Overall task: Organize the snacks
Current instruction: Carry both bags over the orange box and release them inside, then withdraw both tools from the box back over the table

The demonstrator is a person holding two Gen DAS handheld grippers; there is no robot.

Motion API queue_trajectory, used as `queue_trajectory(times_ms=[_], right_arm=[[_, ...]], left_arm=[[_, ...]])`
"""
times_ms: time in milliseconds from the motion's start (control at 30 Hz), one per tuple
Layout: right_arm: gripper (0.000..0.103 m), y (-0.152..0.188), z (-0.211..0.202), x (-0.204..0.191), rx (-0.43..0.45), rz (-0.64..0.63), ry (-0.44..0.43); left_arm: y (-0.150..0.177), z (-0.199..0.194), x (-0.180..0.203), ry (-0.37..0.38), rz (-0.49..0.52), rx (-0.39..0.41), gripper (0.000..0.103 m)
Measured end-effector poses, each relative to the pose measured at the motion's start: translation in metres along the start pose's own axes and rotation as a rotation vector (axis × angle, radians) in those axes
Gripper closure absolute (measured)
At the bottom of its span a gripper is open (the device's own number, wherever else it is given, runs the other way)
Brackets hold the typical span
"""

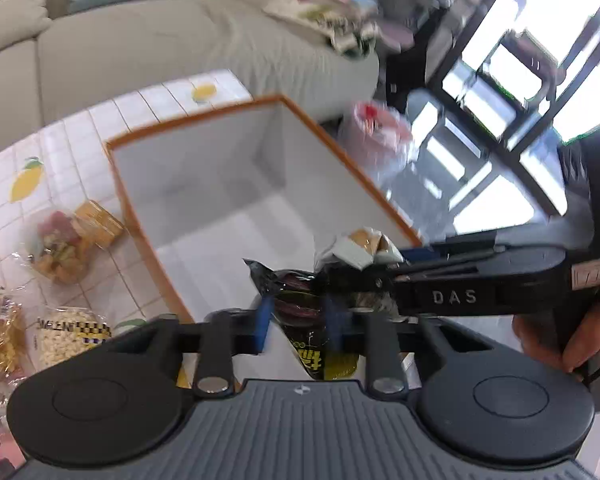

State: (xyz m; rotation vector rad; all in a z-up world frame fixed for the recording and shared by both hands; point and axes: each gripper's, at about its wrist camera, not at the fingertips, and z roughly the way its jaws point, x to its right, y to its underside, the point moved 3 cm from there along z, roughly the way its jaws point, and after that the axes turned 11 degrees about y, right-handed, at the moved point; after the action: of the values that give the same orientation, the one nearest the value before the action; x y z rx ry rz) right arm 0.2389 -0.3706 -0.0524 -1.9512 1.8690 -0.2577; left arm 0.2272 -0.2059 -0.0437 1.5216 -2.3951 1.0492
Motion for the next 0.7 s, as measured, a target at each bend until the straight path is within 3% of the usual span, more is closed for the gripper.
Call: queue_trajectory(times_ms=[200,500,700], right_arm=[[0.065,0.002,0.037,0.005,-0.102,-0.072,0.045],[0.063,0.007,0.077,-0.004,-0.193,-0.135,0.115],[0.053,0.010,0.086,-0.011,-0.223,-0.144,0.130]], left_arm=[[0.006,0.027,-0.003,-0.033,0.009,-0.123,0.096],[0.014,0.023,-0.010,-0.028,-0.012,-0.124,0.095],[0.015,0.014,-0.009,-0.037,-0.012,-0.121,0.094]])
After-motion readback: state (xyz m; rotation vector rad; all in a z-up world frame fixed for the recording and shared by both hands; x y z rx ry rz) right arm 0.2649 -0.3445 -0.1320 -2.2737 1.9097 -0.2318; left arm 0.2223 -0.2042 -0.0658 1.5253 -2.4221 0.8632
